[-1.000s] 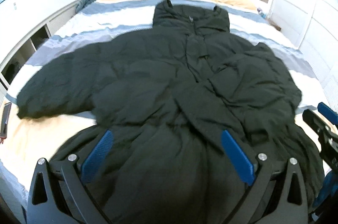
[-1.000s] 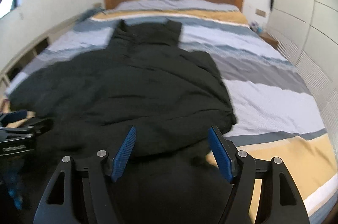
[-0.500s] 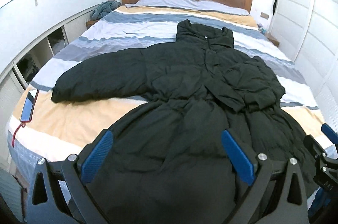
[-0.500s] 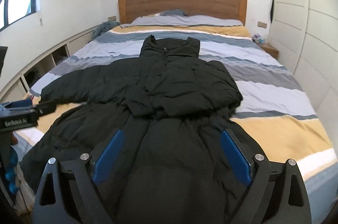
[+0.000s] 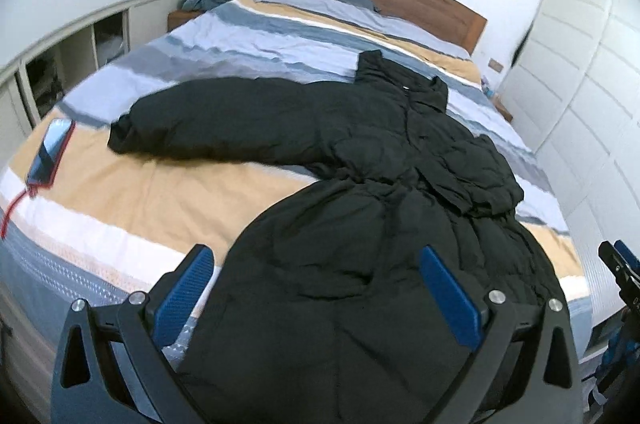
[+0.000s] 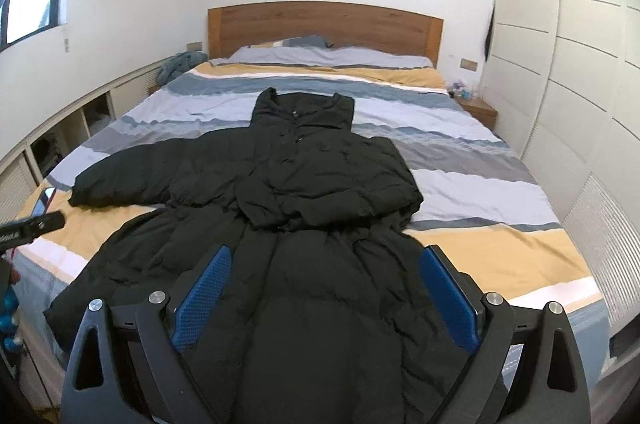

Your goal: Fold large clothes

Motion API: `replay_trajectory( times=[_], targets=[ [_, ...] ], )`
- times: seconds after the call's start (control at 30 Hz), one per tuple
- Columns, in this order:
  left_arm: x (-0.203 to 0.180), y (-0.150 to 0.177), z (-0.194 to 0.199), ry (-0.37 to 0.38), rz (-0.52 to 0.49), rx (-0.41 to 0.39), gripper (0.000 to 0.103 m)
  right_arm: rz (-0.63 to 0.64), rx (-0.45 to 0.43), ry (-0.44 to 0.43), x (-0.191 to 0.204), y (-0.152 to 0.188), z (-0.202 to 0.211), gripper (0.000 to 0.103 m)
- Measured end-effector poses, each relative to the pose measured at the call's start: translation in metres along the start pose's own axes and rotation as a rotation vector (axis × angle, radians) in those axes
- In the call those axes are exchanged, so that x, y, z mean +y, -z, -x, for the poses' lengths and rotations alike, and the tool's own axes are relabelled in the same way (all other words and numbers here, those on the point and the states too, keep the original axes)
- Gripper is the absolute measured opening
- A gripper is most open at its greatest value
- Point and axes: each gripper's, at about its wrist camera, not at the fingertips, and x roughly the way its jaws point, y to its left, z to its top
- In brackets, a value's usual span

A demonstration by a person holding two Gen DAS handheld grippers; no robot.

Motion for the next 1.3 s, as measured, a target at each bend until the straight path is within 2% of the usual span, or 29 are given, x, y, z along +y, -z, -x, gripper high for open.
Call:
replay_trajectory(
  times=[0.27,0.5,0.67,0.93,1.1,1.13,1.2,1.27,1.3],
  targets=[
    [0.081,-0.008,-0.031,-0.056,0.138,0.040,0.103,0.013,0.046,0.020,0.013,-0.008,-0.020,0.094],
    [0.160,-0.063,-0.082,-0.208,0.202,0.038,0.103,-0.002,0.107,0.066,0.014,-0.012,-0.056,0.094],
    [0.217,-0.092,-0.129,-0.272,0.322,0.060,0.103,0.001,0.157,0.100,0.014,-0.012,-0.086,0.094],
    [0.276,-0.112,-0.196,-0.249,0.518,0.109,0.102,0.006,0.219,0.128,0.009,-0.007,-0.122,0.094],
    [0.302,-0.114,-0.218,-0.162,0.670,0.085,0.102,0.009,0.239,0.132,0.005,-0.003,-0.135,0.094],
    [0.306,-0.114,-0.221,-0.141,0.699,0.075,0.100,0.004,0.243,0.133,0.004,-0.003,-0.137,0.094],
    [0.312,-0.114,-0.224,-0.087,0.749,0.052,0.089,-0.003,0.248,0.133,0.001,-0.001,-0.139,0.094],
    [0.315,-0.115,-0.229,-0.023,0.787,0.042,0.054,-0.008,0.251,0.136,-0.001,0.001,-0.141,0.094],
    [0.315,-0.116,-0.230,0.008,0.795,0.036,0.047,-0.013,0.253,0.136,-0.004,0.003,-0.141,0.094]
  ],
)
